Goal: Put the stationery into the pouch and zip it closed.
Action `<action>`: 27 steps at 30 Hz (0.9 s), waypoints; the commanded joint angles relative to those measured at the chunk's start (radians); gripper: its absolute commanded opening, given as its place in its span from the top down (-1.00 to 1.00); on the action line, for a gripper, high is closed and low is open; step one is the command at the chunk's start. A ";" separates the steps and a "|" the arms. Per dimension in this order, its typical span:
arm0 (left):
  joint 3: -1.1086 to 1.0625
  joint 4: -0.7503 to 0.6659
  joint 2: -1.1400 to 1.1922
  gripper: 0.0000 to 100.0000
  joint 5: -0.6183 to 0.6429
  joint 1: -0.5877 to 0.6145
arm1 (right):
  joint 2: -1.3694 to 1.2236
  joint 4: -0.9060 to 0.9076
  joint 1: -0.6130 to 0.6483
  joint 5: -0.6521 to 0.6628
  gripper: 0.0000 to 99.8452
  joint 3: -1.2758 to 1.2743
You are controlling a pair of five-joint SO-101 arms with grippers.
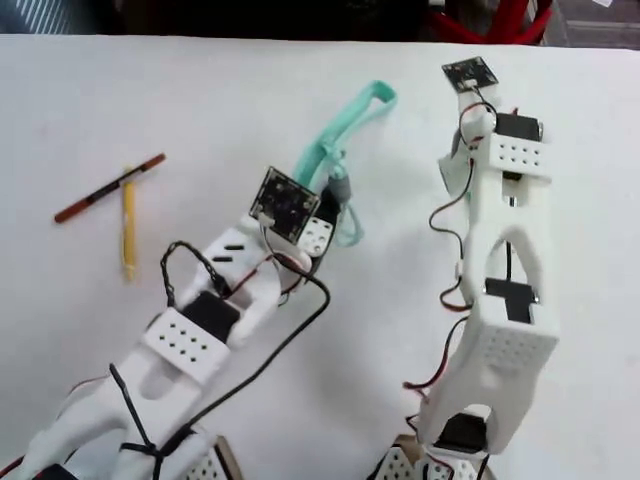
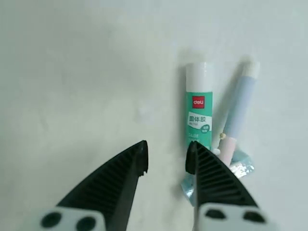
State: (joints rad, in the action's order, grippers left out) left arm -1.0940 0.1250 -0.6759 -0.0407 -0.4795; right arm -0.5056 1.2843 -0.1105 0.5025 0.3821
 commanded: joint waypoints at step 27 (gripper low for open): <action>-0.020 -0.002 0.018 0.95 -0.012 0.008 | -0.538 0.145 -0.038 -0.006 0.64 0.707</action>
State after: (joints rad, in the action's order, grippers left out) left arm -1.0986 0.1250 -0.6759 -0.0407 -0.4795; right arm -1.0319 1.4193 -0.1442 0.4964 0.9897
